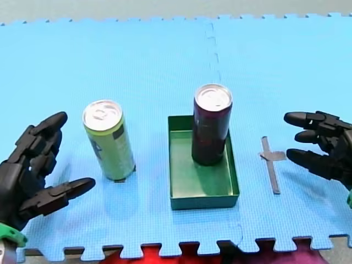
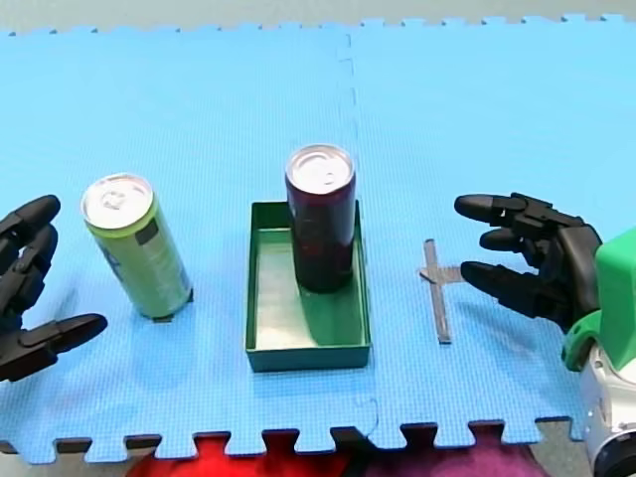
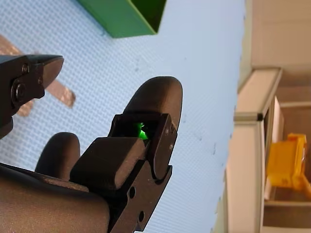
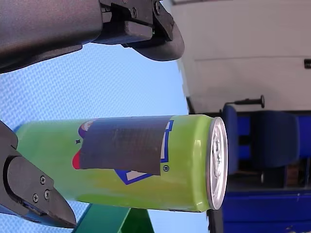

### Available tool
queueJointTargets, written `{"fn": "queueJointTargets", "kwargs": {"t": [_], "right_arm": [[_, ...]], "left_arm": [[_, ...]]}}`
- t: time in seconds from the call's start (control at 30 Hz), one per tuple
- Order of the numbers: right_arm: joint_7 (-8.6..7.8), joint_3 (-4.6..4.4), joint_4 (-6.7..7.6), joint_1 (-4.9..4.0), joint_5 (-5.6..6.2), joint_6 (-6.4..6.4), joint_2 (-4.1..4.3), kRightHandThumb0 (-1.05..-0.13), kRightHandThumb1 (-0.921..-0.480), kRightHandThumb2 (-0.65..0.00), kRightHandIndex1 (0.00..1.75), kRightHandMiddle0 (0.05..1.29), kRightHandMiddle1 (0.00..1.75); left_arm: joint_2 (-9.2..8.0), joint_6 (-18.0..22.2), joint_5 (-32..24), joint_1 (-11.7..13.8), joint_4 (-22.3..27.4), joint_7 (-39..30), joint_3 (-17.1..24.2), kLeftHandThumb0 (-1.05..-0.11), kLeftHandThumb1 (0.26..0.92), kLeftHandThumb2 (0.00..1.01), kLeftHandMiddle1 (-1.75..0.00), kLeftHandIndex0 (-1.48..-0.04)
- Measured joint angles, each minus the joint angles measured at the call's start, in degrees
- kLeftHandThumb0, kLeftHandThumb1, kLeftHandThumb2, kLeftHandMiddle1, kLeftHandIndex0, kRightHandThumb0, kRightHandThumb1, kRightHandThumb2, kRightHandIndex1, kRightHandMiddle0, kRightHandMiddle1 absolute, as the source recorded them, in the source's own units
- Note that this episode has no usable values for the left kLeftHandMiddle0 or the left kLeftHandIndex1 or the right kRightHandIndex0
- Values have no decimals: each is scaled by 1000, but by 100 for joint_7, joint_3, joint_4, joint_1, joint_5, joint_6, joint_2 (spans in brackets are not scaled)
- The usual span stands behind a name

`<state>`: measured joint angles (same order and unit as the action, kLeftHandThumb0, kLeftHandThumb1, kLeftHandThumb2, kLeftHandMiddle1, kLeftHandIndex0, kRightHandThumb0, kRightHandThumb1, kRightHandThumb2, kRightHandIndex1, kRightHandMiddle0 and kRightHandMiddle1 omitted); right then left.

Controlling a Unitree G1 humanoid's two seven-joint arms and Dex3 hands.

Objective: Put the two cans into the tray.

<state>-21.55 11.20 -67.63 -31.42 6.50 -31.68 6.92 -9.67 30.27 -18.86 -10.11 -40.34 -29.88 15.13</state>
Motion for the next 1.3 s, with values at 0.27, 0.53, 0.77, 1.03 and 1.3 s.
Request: {"fn": "queueJointTargets", "kwargs": {"t": [0.27, 0.53, 0.77, 1.03, 1.3], "right_arm": [[44, 10, -31, -15, -5, 29, -9, -549, -767, 0, 1436, 979, 108], [56, 10, -47, -22, -7, 29, -14, -540, -757, 0, 1419, 991, 75], [35, 25, -44, -23, 5, 28, -14, -529, -750, 0, 1409, 999, 54], [-6, 70, -45, -39, 41, 28, -14, -518, -745, 0, 1397, 1006, 35], [-75, 109, -64, -61, 81, 29, -14, -512, -742, 0, 1387, 1013, 24]], "left_arm": [[13, -122, 53, -27, 123, 13, -67, -855, 589, 7, -13, -110], [15, -160, 213, -121, 59, 118, -148, -957, 638, 12, -4, -103], [14, -155, 323, -272, -110, 206, -188, -994, 654, 8, -10, -102], [23, -199, 365, -432, -299, 239, -208, -1011, 661, 4, -12, -99], [92, -371, 361, -557, -410, 213, -216, -1006, 662, 1, -10, -94]]}}
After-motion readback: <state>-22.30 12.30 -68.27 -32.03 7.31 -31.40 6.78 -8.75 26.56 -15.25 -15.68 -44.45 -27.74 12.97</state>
